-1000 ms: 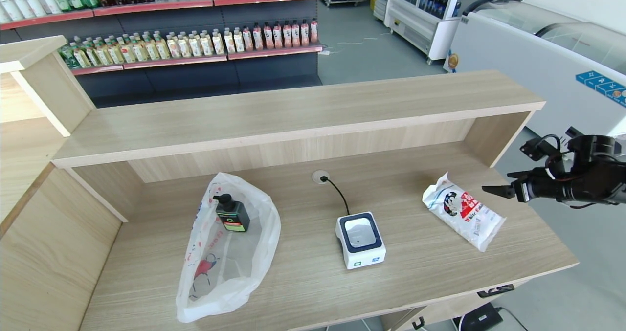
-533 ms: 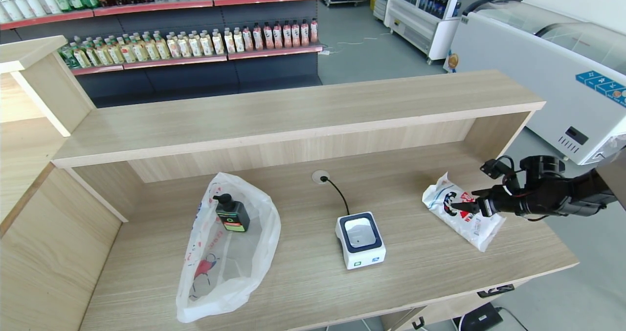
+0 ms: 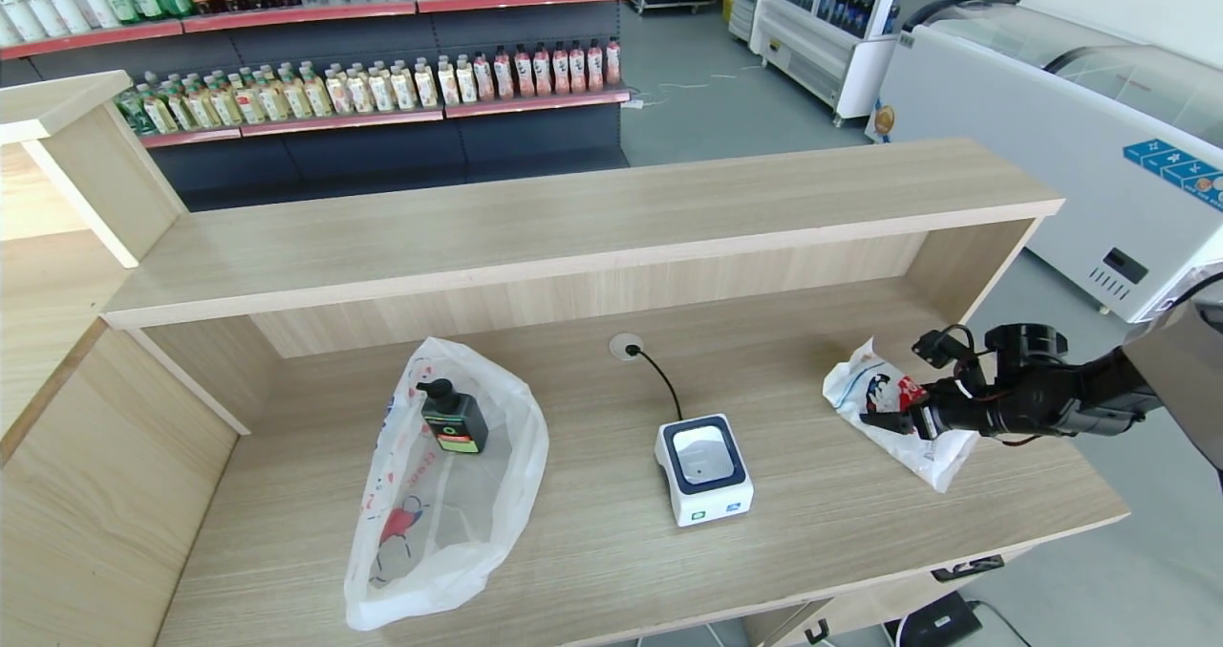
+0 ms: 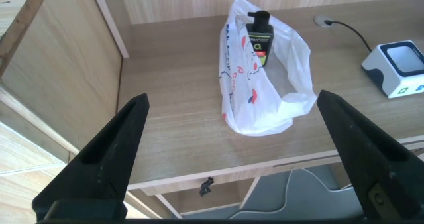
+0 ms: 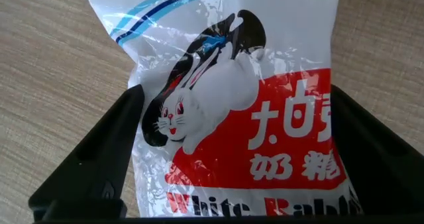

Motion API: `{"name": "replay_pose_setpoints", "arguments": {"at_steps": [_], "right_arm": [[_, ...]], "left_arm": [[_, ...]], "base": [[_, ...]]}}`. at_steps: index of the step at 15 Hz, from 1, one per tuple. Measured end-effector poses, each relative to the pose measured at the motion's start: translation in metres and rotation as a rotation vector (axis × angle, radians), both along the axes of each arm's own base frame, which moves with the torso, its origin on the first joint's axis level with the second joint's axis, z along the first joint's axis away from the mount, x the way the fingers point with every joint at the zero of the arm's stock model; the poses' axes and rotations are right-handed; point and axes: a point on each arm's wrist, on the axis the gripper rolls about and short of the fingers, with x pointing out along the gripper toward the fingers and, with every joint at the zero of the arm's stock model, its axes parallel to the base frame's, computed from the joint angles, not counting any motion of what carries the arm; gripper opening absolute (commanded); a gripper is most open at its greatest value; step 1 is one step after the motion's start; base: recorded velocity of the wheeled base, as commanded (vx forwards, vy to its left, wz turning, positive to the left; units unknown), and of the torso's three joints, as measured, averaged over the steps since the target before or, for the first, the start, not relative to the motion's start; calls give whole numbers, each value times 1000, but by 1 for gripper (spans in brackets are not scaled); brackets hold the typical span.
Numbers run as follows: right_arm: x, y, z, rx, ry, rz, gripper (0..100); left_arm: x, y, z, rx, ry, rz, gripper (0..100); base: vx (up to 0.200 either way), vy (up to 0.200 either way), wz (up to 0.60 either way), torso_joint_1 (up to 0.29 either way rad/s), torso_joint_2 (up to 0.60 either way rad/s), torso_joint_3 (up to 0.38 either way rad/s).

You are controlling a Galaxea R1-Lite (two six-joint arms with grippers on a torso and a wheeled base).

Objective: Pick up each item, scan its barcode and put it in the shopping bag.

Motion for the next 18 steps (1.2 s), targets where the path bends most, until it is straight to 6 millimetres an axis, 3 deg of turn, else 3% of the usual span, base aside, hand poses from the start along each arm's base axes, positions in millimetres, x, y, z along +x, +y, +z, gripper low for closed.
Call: {"name": "replay_pose_setpoints", "arguments": {"at_steps": [1, 2, 11, 18], "right_arm": [[-1, 1, -2, 2, 10, 2, 100], [-1, 2, -3, 2, 17, 5, 0], [-20, 10, 20, 5, 34, 10, 0], [-50, 17, 62, -18, -9, 23, 0]], "left_arm": [[0, 0, 0, 0, 0, 0, 100], [0, 0, 0, 0, 0, 1, 100], [0, 0, 0, 0, 0, 1, 100], [0, 0, 0, 0, 0, 0, 100]], "base": [[0, 0, 0, 0, 0, 0], [0, 0, 0, 0, 0, 0], [0, 0, 0, 0, 0, 0], [0, 0, 0, 0, 0, 0]]}}
